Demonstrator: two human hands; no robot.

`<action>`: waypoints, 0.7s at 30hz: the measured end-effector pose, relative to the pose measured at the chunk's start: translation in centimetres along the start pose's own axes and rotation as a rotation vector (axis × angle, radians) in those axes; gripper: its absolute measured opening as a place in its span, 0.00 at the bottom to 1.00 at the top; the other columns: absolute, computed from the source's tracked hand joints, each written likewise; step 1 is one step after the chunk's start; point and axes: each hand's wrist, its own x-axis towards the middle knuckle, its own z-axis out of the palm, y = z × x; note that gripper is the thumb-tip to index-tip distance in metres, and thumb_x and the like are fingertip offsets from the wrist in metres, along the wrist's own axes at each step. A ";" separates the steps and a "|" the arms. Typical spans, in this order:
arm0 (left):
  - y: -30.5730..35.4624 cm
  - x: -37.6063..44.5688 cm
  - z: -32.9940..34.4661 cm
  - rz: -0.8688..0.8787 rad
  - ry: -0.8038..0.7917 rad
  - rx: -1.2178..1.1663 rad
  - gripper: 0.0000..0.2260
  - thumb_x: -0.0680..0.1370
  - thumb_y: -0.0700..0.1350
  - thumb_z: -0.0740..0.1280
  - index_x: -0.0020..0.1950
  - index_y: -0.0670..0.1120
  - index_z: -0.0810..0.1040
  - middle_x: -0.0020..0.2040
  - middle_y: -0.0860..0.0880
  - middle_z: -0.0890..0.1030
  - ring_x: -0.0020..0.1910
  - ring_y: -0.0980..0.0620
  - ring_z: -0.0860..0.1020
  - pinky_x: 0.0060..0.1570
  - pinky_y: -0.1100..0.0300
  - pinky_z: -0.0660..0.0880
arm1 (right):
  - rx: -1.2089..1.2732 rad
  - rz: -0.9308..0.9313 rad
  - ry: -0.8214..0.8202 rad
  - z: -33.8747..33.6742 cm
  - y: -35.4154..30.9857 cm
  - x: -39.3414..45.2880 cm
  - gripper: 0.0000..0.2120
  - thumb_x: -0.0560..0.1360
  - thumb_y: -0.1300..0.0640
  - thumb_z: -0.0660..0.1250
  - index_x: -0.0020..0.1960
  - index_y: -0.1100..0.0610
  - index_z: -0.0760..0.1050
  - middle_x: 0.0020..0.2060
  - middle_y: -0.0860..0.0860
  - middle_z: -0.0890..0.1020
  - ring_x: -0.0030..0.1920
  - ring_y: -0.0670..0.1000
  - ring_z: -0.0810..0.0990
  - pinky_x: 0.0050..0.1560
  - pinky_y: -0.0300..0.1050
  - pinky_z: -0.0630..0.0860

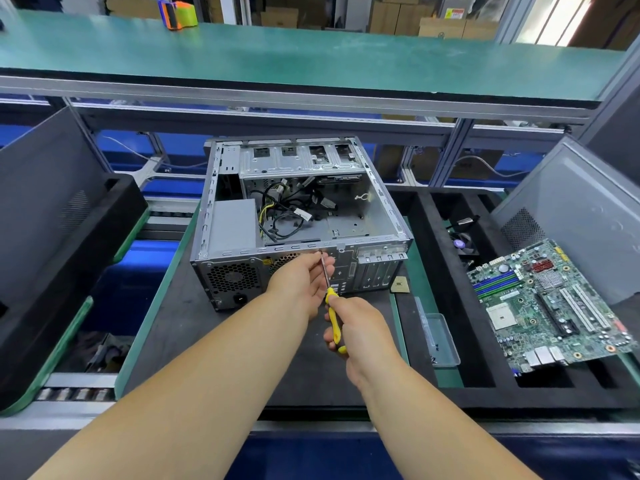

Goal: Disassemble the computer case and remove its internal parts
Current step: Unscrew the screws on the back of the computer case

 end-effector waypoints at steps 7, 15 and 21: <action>-0.4 0.2 -0.2 0.007 -0.019 -0.031 0.07 0.81 0.42 0.63 0.47 0.44 0.80 0.38 0.50 0.84 0.34 0.59 0.81 0.29 0.70 0.73 | -0.475 -0.300 0.149 -1.0 -0.6 -1.2 0.09 0.75 0.51 0.66 0.42 0.55 0.71 0.35 0.49 0.78 0.31 0.50 0.81 0.33 0.46 0.75; -0.6 0.4 -0.4 0.041 -0.040 -0.013 0.08 0.80 0.44 0.64 0.48 0.43 0.82 0.40 0.49 0.86 0.38 0.56 0.83 0.35 0.67 0.76 | -1.267 -0.595 0.340 -0.6 -1.3 -1.9 0.11 0.80 0.48 0.60 0.57 0.52 0.65 0.54 0.49 0.70 0.44 0.52 0.78 0.32 0.44 0.64; -1.1 0.7 -0.2 0.075 -0.034 -0.003 0.08 0.80 0.47 0.67 0.45 0.45 0.81 0.40 0.50 0.84 0.40 0.57 0.81 0.43 0.65 0.77 | -0.782 -0.442 0.136 -0.9 -1.2 -1.0 0.11 0.75 0.50 0.68 0.47 0.54 0.68 0.43 0.49 0.77 0.37 0.52 0.77 0.33 0.45 0.69</action>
